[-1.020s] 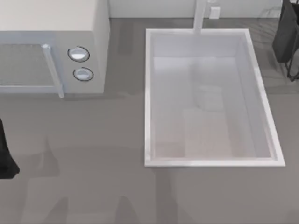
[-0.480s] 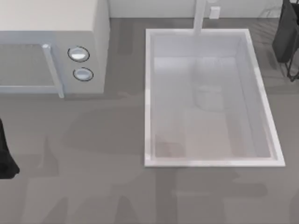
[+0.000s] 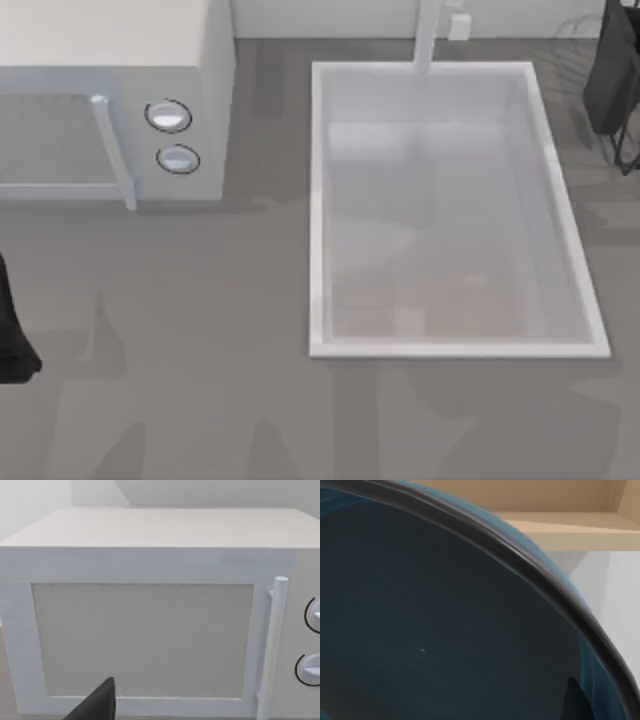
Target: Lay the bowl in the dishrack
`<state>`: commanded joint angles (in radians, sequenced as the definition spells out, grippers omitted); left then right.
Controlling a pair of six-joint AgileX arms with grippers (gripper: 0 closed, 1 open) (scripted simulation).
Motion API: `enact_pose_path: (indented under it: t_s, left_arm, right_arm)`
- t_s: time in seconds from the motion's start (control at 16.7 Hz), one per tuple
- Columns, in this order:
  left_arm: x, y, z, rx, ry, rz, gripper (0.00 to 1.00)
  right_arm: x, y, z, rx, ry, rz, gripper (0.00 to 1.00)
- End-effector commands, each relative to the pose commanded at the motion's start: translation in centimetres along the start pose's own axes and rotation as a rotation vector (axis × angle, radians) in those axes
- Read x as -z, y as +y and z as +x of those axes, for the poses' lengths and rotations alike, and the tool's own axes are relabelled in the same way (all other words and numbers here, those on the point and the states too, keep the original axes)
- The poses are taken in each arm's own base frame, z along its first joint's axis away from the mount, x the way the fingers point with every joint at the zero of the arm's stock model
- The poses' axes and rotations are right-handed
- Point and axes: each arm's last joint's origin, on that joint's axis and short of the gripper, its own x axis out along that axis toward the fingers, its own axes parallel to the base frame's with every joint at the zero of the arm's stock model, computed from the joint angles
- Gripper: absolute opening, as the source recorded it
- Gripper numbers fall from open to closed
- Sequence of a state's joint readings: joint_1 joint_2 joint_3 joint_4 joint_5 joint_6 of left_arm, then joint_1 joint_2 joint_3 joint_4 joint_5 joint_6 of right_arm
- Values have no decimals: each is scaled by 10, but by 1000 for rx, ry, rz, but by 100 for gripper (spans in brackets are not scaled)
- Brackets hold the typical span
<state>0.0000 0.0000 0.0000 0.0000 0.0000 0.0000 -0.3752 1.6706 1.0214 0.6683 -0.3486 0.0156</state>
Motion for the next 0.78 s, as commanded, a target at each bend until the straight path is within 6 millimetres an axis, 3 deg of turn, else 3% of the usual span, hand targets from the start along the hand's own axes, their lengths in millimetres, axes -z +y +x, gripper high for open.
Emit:
enact_pose_path:
  t_s: [0.24, 0.54, 0.78]
  left_arm:
    - [0, 0, 0, 0, 0, 0, 100]
    - [0, 0, 0, 0, 0, 0, 100]
    - [0, 0, 0, 0, 0, 0, 100]
  right_arm:
    - [41, 17, 18, 1, 11, 5, 0]
    - [45, 19, 19, 1, 12, 6, 0]
    - [45, 19, 19, 1, 12, 6, 30]
